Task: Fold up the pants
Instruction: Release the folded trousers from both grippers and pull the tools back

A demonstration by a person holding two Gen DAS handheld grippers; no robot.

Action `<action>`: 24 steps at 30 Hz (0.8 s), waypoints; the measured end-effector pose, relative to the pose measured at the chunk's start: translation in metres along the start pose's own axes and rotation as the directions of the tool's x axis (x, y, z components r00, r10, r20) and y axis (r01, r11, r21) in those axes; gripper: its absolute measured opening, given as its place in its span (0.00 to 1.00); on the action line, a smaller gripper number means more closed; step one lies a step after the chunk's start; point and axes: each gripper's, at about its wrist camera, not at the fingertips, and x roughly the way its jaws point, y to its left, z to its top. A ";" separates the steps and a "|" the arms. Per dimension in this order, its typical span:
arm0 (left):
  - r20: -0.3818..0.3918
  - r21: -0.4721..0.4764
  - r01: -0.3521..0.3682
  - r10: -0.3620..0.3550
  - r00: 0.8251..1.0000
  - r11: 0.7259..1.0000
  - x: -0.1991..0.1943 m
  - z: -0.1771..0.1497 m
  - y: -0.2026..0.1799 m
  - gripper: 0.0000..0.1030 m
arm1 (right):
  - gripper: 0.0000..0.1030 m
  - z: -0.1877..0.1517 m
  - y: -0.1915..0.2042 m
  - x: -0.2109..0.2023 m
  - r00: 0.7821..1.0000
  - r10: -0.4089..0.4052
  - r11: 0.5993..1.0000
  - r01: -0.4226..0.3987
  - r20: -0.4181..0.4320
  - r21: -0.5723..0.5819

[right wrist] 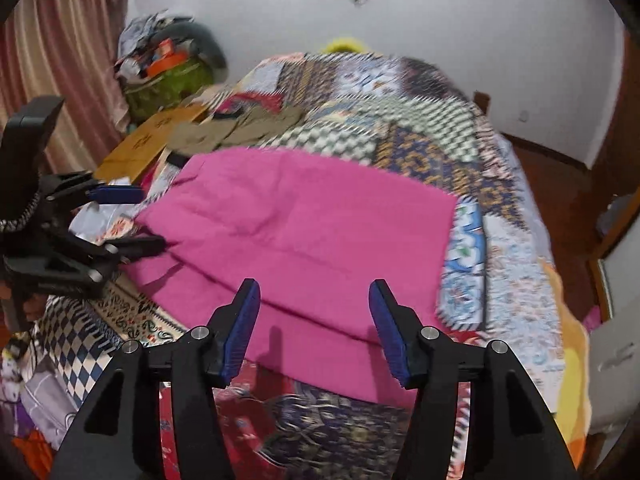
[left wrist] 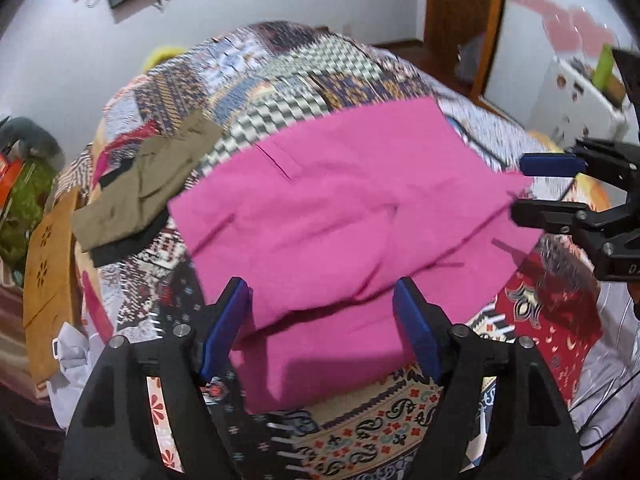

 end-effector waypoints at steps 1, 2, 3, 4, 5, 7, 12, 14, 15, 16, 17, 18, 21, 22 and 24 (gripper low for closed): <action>-0.008 0.010 -0.004 0.004 1.000 1.000 0.003 -0.002 -0.003 0.78 | 0.51 -0.001 0.003 0.006 1.000 0.010 1.000 -0.010 -0.016 -0.003; -0.015 0.026 -0.011 0.012 1.000 1.000 0.007 -0.003 -0.006 0.78 | 0.51 -0.002 0.005 0.010 0.999 0.019 1.000 -0.019 -0.029 -0.004; -0.014 0.037 -0.021 0.022 1.000 0.999 0.009 -0.004 -0.008 0.79 | 0.51 -0.004 0.007 0.017 0.999 0.029 1.000 -0.029 -0.045 -0.007; -0.009 0.044 -0.028 0.029 1.000 0.999 0.011 -0.004 -0.009 0.80 | 0.51 -0.005 0.009 0.020 0.998 0.033 0.999 -0.034 -0.054 -0.008; -0.003 0.048 -0.031 0.031 1.000 0.998 0.011 -0.004 -0.010 0.80 | 0.51 -0.007 0.010 0.024 0.997 0.038 0.999 -0.039 -0.065 -0.011; 0.007 0.055 -0.035 0.034 0.999 0.998 0.012 0.000 -0.010 0.79 | 0.51 -0.009 0.011 0.033 0.995 0.046 0.999 -0.047 -0.084 -0.013; 0.037 0.086 -0.010 0.007 0.999 0.996 0.014 0.010 -0.014 0.44 | 0.51 -0.008 0.012 0.041 0.994 0.059 0.998 -0.060 -0.088 -0.005; 0.040 0.090 0.007 -0.011 0.999 0.996 0.014 0.014 -0.017 0.29 | 0.51 -0.006 0.012 0.044 0.994 0.059 0.998 -0.060 -0.088 -0.008; 0.046 0.090 0.010 -0.014 0.999 0.996 0.013 0.016 -0.018 0.22 | 0.51 -0.005 0.013 0.045 0.994 0.059 0.998 -0.060 -0.087 -0.012; 0.050 0.090 0.011 -0.016 0.999 0.996 0.013 0.018 -0.019 0.17 | 0.51 -0.004 0.014 0.046 0.995 0.058 0.998 -0.059 -0.081 -0.017; 0.056 0.088 0.014 -0.019 0.998 0.996 0.011 0.019 -0.019 0.15 | 0.51 -0.003 0.014 0.047 0.996 0.056 0.998 -0.058 -0.075 -0.023; 0.064 0.084 0.022 -0.027 0.998 0.996 0.009 0.021 -0.019 0.12 | 0.51 -0.002 0.015 0.048 0.996 0.054 0.998 -0.056 -0.070 -0.027; 0.083 0.066 0.037 -0.043 0.996 0.997 0.002 0.025 -0.016 0.09 | 0.29 0.001 0.015 0.050 0.997 0.042 0.999 -0.044 -0.060 -0.032; 0.088 0.062 0.039 -0.044 0.995 0.997 0.001 0.026 -0.016 0.08 | 0.22 0.003 0.014 0.051 0.997 0.043 0.999 -0.045 -0.066 -0.031; 0.101 0.049 0.045 -0.050 0.994 0.998 -0.006 0.028 -0.014 0.08 | 0.11 0.006 0.013 0.050 0.998 0.035 0.999 -0.036 -0.052 -0.021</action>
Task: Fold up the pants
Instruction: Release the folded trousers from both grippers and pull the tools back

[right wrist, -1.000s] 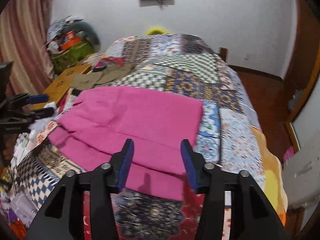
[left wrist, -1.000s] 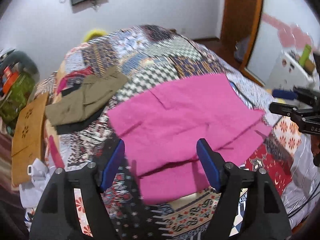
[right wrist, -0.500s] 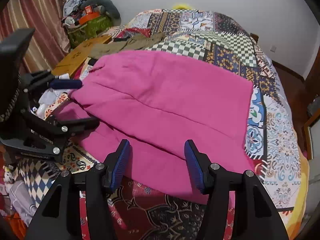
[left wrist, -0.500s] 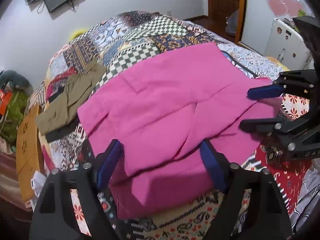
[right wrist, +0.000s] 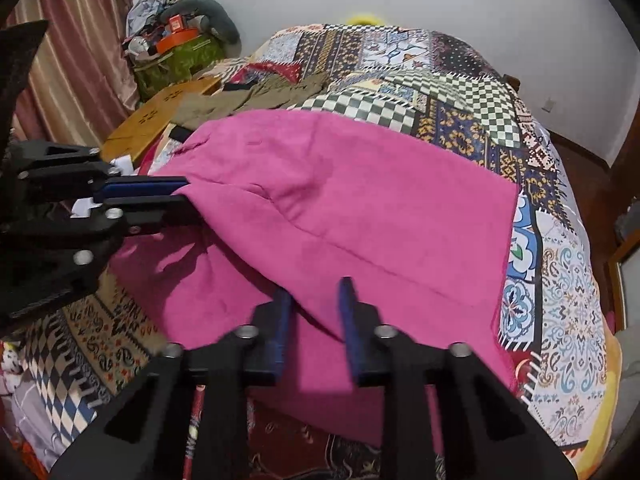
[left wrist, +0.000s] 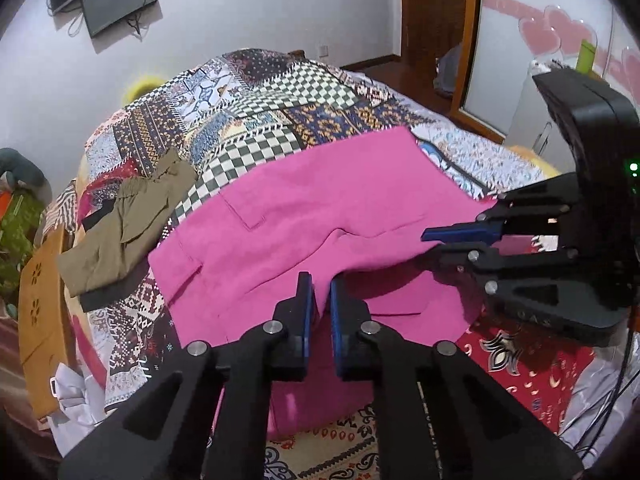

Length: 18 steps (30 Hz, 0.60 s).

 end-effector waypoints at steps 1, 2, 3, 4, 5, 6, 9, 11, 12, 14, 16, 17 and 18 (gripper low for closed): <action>0.005 -0.004 0.001 -0.001 1.000 1.000 -0.003 0.001 0.000 0.07 | 0.08 0.001 -0.001 -0.002 1.000 0.003 1.000 -0.003 0.008 0.006; 0.012 -0.007 0.005 -0.004 1.000 1.000 -0.006 0.001 0.000 0.07 | 0.08 0.003 -0.002 -0.005 1.000 0.011 1.000 -0.011 0.016 0.012; 0.021 -0.011 0.010 -0.010 1.000 1.000 -0.012 0.002 0.000 0.07 | 0.07 0.004 -0.003 -0.012 0.999 0.018 1.000 -0.019 0.038 0.021; 0.027 -0.014 0.015 -0.015 1.000 1.000 -0.015 0.003 0.001 0.06 | 0.07 0.005 -0.001 -0.016 0.999 0.021 1.000 -0.022 0.050 0.022; 0.033 -0.020 0.025 -0.025 0.999 0.999 -0.020 0.003 0.002 0.06 | 0.07 0.006 0.000 -0.025 0.997 0.025 0.999 -0.027 0.070 0.019; 0.040 -0.027 0.036 -0.035 0.999 0.999 -0.025 0.003 0.003 0.06 | 0.06 0.006 0.001 -0.032 0.996 0.027 1.000 -0.028 0.083 0.010; 0.049 -0.056 0.072 -0.070 0.996 0.996 -0.036 -0.002 0.002 0.06 | 0.06 0.007 0.007 -0.047 0.994 0.024 0.999 -0.021 0.109 -0.025; 0.047 -0.070 0.091 -0.087 0.995 0.993 -0.038 -0.006 -0.002 0.06 | 0.06 0.003 0.010 -0.054 0.994 0.022 0.999 -0.018 0.111 -0.041; 0.042 -0.072 0.099 -0.096 0.995 0.992 -0.038 -0.010 -0.004 0.06 | 0.06 0.001 0.010 -0.055 0.994 0.022 0.999 -0.017 0.109 -0.044; 0.031 -0.074 0.111 -0.109 0.994 0.991 -0.037 -0.015 -0.008 0.06 | 0.06 -0.004 0.010 -0.055 0.995 0.026 0.999 -0.022 0.099 -0.043; 0.008 -0.076 0.126 -0.126 0.992 0.989 -0.033 -0.021 -0.012 0.06 | 0.06 -0.009 0.007 -0.053 0.996 0.033 0.999 -0.030 0.084 -0.034; -0.002 -0.077 0.131 -0.132 0.991 0.988 -0.031 -0.024 -0.014 0.06 | 0.06 -0.011 0.006 -0.050 0.997 0.036 0.999 -0.034 0.074 -0.026; -0.015 -0.079 0.136 -0.138 0.990 0.987 -0.028 -0.027 -0.015 0.06 | 0.06 -0.015 0.004 -0.047 0.997 0.044 0.999 -0.043 0.059 -0.013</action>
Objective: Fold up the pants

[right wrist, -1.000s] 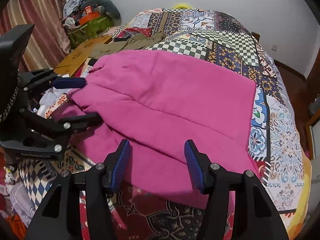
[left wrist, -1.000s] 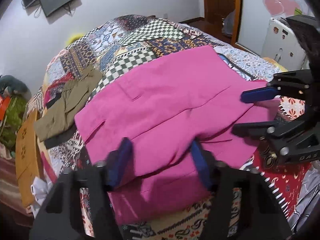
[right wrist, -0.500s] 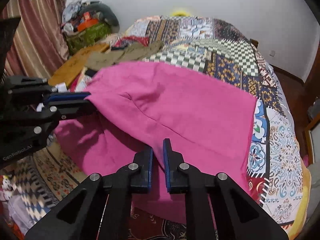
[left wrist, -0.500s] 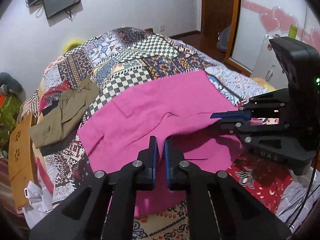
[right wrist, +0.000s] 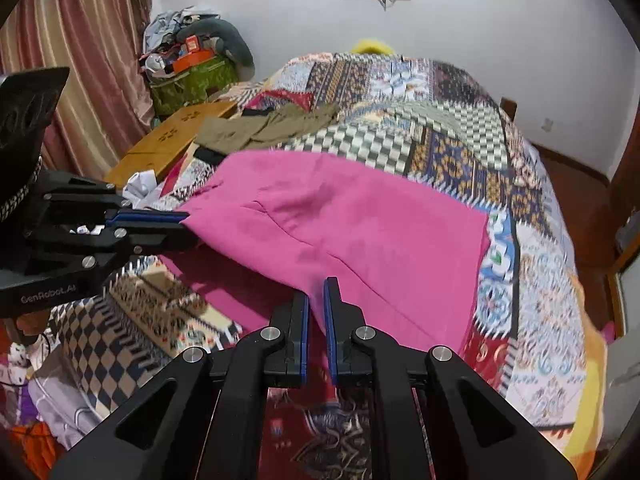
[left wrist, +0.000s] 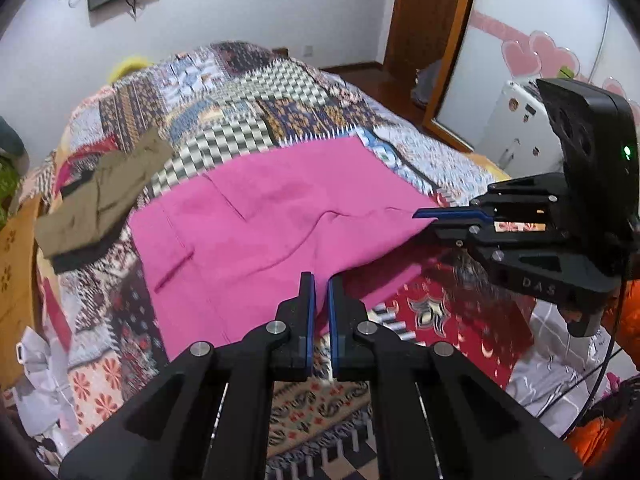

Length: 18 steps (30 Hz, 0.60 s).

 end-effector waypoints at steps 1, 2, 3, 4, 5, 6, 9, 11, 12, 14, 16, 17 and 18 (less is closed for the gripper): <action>-0.010 -0.004 0.005 -0.005 1.000 1.000 0.003 -0.002 0.000 0.06 | 0.06 -0.002 -0.003 0.001 1.000 0.007 1.000 -0.007 -0.010 0.009; -0.020 -0.010 0.012 -0.012 1.000 1.000 0.005 -0.004 0.000 0.06 | 0.06 -0.004 -0.004 0.004 1.000 0.016 1.000 -0.015 -0.024 0.023; -0.033 -0.018 0.019 -0.020 0.999 1.000 0.008 -0.007 0.000 0.06 | 0.06 -0.007 -0.006 0.008 0.999 0.025 0.999 -0.024 -0.043 0.039; -0.040 -0.022 0.024 -0.025 0.999 0.999 0.009 -0.009 0.000 0.06 | 0.07 -0.009 -0.007 0.010 0.998 0.034 0.998 -0.031 -0.057 0.050; -0.047 -0.029 0.030 -0.031 0.998 0.999 0.010 -0.010 0.001 0.06 | 0.08 -0.011 -0.007 0.012 0.997 0.042 0.997 -0.038 -0.070 0.060; -0.047 -0.037 0.037 -0.039 0.998 0.999 0.008 -0.011 0.002 0.06 | 0.09 -0.013 -0.008 0.013 0.995 0.051 0.996 -0.045 -0.082 0.075; -0.034 -0.049 0.032 -0.034 0.999 0.998 0.000 -0.014 0.004 0.07 | 0.09 -0.015 -0.009 0.011 0.994 0.062 0.993 -0.053 -0.092 0.101; -0.008 -0.059 0.023 -0.024 1.000 0.998 -0.009 -0.013 0.007 0.07 | 0.09 -0.013 -0.010 0.005 0.993 0.075 0.992 -0.065 -0.094 0.111; 0.011 -0.065 0.019 -0.018 1.000 0.998 -0.015 -0.011 0.008 0.07 | 0.09 -0.011 -0.010 0.001 0.994 0.077 0.991 -0.068 -0.083 0.114; 0.039 -0.075 0.017 -0.014 0.999 0.997 -0.023 -0.008 0.011 0.07 | 0.14 -0.008 -0.009 -0.007 0.995 0.075 0.992 -0.068 -0.061 0.111; 0.065 -0.089 0.011 -0.006 0.998 0.996 -0.029 -0.002 0.016 0.10 | 0.18 -0.003 -0.008 -0.015 0.996 0.080 0.991 -0.077 -0.030 0.107; 0.074 -0.096 0.009 -0.001 0.997 0.995 -0.030 0.001 0.018 0.11 | 0.20 0.000 -0.007 -0.018 0.996 0.082 0.991 -0.080 -0.015 0.105; 0.080 -0.102 0.004 0.004 0.997 0.995 -0.030 0.004 0.021 0.12 | 0.22 0.004 -0.006 -0.021 0.997 0.083 0.991 -0.083 0.002 0.104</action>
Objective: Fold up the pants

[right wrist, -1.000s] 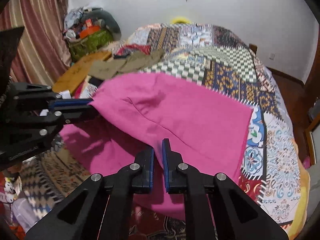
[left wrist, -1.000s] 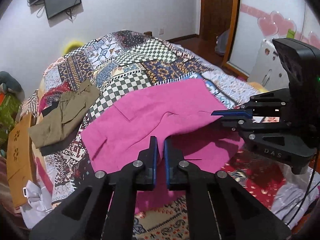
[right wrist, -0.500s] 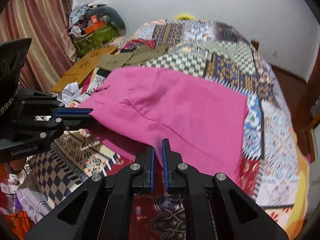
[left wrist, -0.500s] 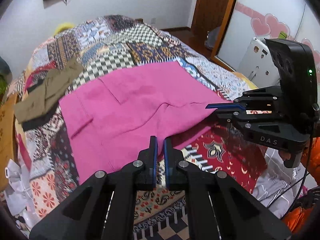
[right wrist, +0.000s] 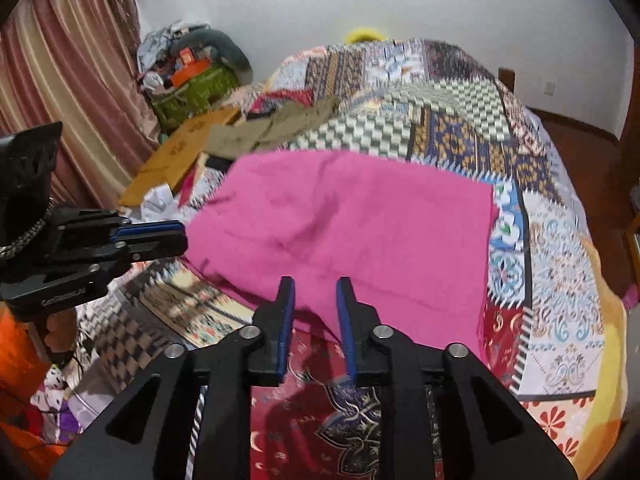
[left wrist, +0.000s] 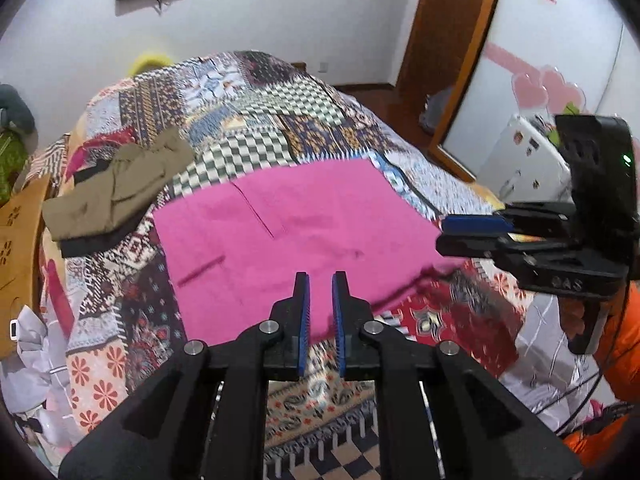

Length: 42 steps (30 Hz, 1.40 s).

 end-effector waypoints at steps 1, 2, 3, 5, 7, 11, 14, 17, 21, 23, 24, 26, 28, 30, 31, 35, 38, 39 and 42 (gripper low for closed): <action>0.002 -0.006 -0.010 0.010 1.000 1.000 0.002 0.004 0.002 0.12 | 0.24 0.003 0.001 -0.001 1.000 0.003 1.000 -0.003 0.013 0.001; 0.001 -0.013 -0.021 0.021 1.000 1.000 0.004 0.006 0.004 0.13 | 0.26 0.007 0.003 -0.002 1.000 0.008 1.000 -0.008 0.029 0.004; -0.002 -0.024 -0.025 0.025 1.000 0.999 0.008 0.010 0.007 0.14 | 0.27 0.009 0.004 0.000 0.999 0.010 1.000 -0.011 0.037 0.008; -0.019 -0.053 -0.012 0.011 1.000 0.999 0.017 0.014 0.012 0.18 | 0.31 0.013 0.005 0.007 0.999 0.015 1.000 -0.016 0.037 0.023; -0.042 -0.080 0.007 -0.010 0.999 0.997 0.026 0.015 0.016 0.21 | 0.32 0.015 0.005 0.019 0.999 0.027 0.999 -0.028 0.020 0.043; -0.094 -0.087 -0.008 0.000 0.996 0.996 0.047 0.009 0.021 0.24 | 0.33 0.014 0.003 0.049 0.997 0.053 0.996 -0.050 -0.049 0.073; -0.138 -0.076 -0.063 0.053 0.989 0.995 0.061 -0.003 0.030 0.24 | 0.33 0.006 -0.003 0.066 0.992 0.063 0.994 -0.052 -0.107 0.100; -0.126 -0.072 -0.068 0.058 0.990 0.995 0.058 -0.014 0.038 0.24 | 0.32 -0.003 -0.015 0.068 0.992 0.073 0.990 -0.059 -0.106 0.127; -0.117 -0.071 -0.083 0.074 0.990 0.994 0.049 -0.019 0.043 0.24 | 0.32 -0.010 -0.031 0.055 0.995 0.037 0.988 -0.022 -0.094 0.150; -0.117 -0.061 -0.138 0.130 0.985 0.989 0.046 -0.022 0.046 0.24 | 0.32 -0.013 -0.039 0.050 0.995 -0.001 0.987 0.016 -0.095 0.160; -0.120 -0.060 -0.153 0.145 0.982 0.986 0.046 -0.024 0.050 0.26 | 0.32 -0.017 -0.046 0.047 0.995 -0.011 0.985 0.027 -0.095 0.171; -0.115 -0.101 -0.115 0.103 0.988 0.988 0.044 -0.029 0.060 0.27 | 0.32 -0.021 -0.053 0.043 0.995 -0.031 0.980 0.049 -0.092 0.191; -0.113 -0.128 -0.099 0.085 0.990 0.987 0.041 -0.030 0.064 0.27 | 0.32 -0.028 -0.062 0.037 0.994 -0.058 0.975 0.077 -0.095 0.209; -0.111 -0.134 -0.105 0.090 0.990 0.985 0.039 -0.031 0.065 0.27 | 0.32 -0.035 -0.072 0.032 0.993 -0.068 0.966 0.089 -0.092 0.243; -0.111 -0.129 -0.110 0.096 0.989 0.986 0.038 -0.031 0.064 0.27 | 0.32 -0.039 -0.077 0.029 0.993 -0.077 0.961 0.099 -0.093 0.258; -0.110 -0.103 -0.131 0.120 0.987 0.986 0.035 -0.034 0.061 0.28 | 0.32 -0.049 -0.092 0.021 0.991 -0.090 0.942 0.117 -0.099 0.315; -0.113 -0.110 -0.124 0.111 0.987 0.986 0.035 -0.033 0.064 0.29 | 0.34 -0.056 -0.097 0.016 0.988 -0.109 0.935 0.139 -0.109 0.327; -0.118 -0.113 -0.131 0.117 0.986 0.985 0.034 -0.031 0.065 0.29 | 0.35 -0.058 -0.099 0.015 0.988 -0.112 0.933 0.142 -0.111 0.329; -0.119 -0.103 -0.200 0.188 0.975 0.974 0.028 -0.024 0.070 0.30 | 0.36 -0.057 -0.101 0.010 0.982 -0.142 0.932 0.174 -0.121 0.318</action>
